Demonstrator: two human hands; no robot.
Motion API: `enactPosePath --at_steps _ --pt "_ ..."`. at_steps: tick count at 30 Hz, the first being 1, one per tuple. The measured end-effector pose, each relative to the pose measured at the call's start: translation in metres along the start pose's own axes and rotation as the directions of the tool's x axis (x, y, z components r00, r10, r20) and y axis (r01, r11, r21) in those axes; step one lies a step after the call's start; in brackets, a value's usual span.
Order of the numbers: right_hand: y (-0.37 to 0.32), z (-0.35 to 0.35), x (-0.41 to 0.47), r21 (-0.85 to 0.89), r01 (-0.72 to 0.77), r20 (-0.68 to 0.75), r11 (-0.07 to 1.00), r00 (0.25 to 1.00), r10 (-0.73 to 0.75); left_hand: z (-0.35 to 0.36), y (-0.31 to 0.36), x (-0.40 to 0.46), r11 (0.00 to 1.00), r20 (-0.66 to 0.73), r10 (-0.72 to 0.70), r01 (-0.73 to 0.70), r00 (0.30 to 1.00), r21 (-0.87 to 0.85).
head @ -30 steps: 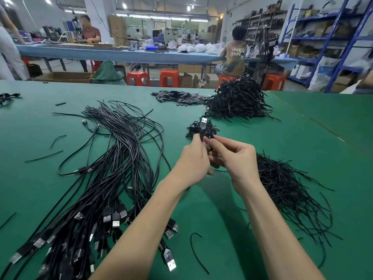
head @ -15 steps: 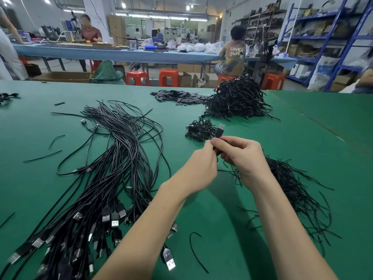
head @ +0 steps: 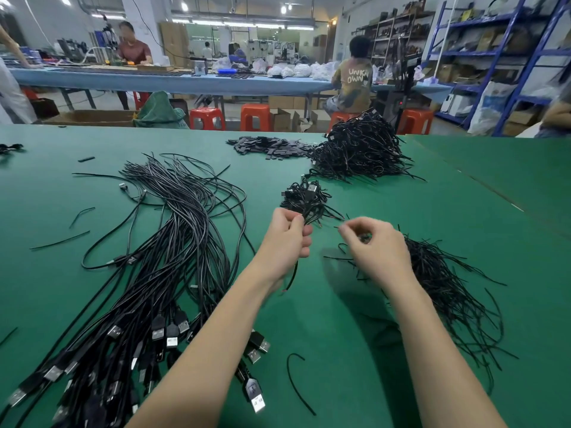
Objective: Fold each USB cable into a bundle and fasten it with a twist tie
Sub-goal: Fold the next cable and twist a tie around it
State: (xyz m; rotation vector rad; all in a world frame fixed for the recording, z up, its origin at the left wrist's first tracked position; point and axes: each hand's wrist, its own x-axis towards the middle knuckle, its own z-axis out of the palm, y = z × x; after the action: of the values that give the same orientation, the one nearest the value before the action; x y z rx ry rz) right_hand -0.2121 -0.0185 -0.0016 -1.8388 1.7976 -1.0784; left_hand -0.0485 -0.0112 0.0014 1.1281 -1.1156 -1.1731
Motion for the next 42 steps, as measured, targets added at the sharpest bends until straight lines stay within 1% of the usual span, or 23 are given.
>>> enactPosePath --at_steps 1,2,3,4,7,9,10,12,14,15,16,17,18,19,20,23,29,32,36,38,39,42 --pt "0.004 0.001 -0.002 -0.221 0.014 0.037 0.975 0.999 -0.005 -0.003 0.001 0.001 0.999 -0.018 -0.008 0.008 1.000 -0.037" --pt "0.008 0.002 -0.003 -0.364 0.014 0.078 0.931 0.997 0.015 -0.005 0.001 0.001 0.998 -0.027 -0.015 0.013 1.000 -0.066" --pt "0.010 0.005 -0.005 -0.432 -0.001 0.099 0.902 0.994 0.048 -0.007 0.002 0.002 0.997 -0.029 -0.020 0.018 0.999 -0.081" --pt "0.012 0.007 -0.005 -0.460 -0.027 0.099 0.888 0.992 0.081 -0.008 0.003 0.001 0.996 -0.026 -0.024 0.022 0.999 -0.084" --pt "0.011 0.013 -0.005 -0.470 -0.104 0.060 0.876 0.987 0.149 -0.008 0.005 0.000 0.996 -0.018 -0.022 0.021 1.000 -0.084" --pt "0.009 0.014 -0.005 -0.487 -0.106 0.076 0.867 0.984 0.162 -0.008 0.005 0.000 0.996 -0.018 -0.016 0.014 1.000 -0.086" --pt "0.008 0.014 -0.005 -0.472 -0.094 0.087 0.876 0.984 0.153 -0.008 0.006 0.000 0.996 -0.018 -0.012 0.010 1.000 -0.090" --pt "0.004 0.012 -0.004 -0.355 -0.067 0.103 0.933 0.989 0.110 -0.008 0.006 -0.001 0.995 -0.016 -0.007 0.005 1.000 -0.103" --pt "-0.003 0.007 -0.002 -0.138 -0.023 0.080 0.990 0.996 0.034 -0.008 0.005 0.000 0.995 -0.023 0.001 -0.003 1.000 -0.101" --pt "-0.009 0.004 -0.001 0.039 -0.006 0.061 0.999 0.998 0.004 -0.008 0.004 0.000 0.996 -0.029 0.009 -0.011 1.000 -0.088" --pt "-0.017 0.001 -0.001 0.248 0.001 0.055 0.969 0.998 -0.015 -0.009 0.003 0.001 0.998 -0.036 0.020 -0.022 0.999 -0.062" --pt "-0.025 -0.001 -0.002 0.419 0.001 0.067 0.908 0.997 -0.032 -0.008 0.003 0.002 0.999 -0.040 0.034 -0.035 0.999 -0.030" --pt "-0.033 -0.002 -0.004 0.516 0.005 0.084 0.857 0.995 -0.056 -0.008 0.002 0.002 0.999 -0.039 0.050 -0.050 0.998 0.001" --pt "-0.039 -0.001 -0.006 0.546 0.019 0.094 0.838 0.992 -0.084 -0.007 0.001 0.003 0.997 -0.031 0.067 -0.067 0.997 0.025" --pt "-0.044 0.002 -0.007 0.528 0.041 0.091 0.848 0.990 -0.105 -0.007 0.000 0.003 0.995 -0.020 0.086 -0.085 0.996 0.046" --pt "-0.050 0.012 -0.010 0.394 0.101 0.018 0.914 0.993 -0.117 -0.005 -0.001 0.003 0.988 0.006 0.125 -0.125 0.992 0.094" --pt "-0.044 0.010 -0.008 0.318 0.123 -0.040 0.940 0.992 -0.116 -0.005 0.002 0.003 0.983 0.090 0.125 -0.135 0.988 0.120" --pt "-0.046 0.010 -0.008 0.300 0.136 -0.069 0.944 0.990 -0.120 -0.008 0.003 0.003 0.969 0.112 0.142 -0.161 0.984 0.185" --pt "-0.048 0.011 -0.008 0.309 0.112 -0.065 0.945 0.993 -0.097 -0.009 0.002 0.002 0.937 0.079 0.181 -0.196 0.980 0.288" --pt "-0.047 0.010 -0.007 0.345 0.059 0.010 0.937 0.998 -0.067 -0.009 0.002 0.003 0.949 0.052 0.185 -0.192 0.981 0.250" --pt "-0.047 0.008 -0.007 0.409 0.003 0.086 0.913 0.995 -0.041 -0.008 0.002 0.003 0.963 0.041 0.178 -0.182 0.983 0.198" --pt "-0.045 -0.001 -0.007 0.588 -0.185 0.307 0.788 0.952 -0.006 -0.009 0.007 0.002 0.990 0.021 0.137 -0.138 0.990 0.023"
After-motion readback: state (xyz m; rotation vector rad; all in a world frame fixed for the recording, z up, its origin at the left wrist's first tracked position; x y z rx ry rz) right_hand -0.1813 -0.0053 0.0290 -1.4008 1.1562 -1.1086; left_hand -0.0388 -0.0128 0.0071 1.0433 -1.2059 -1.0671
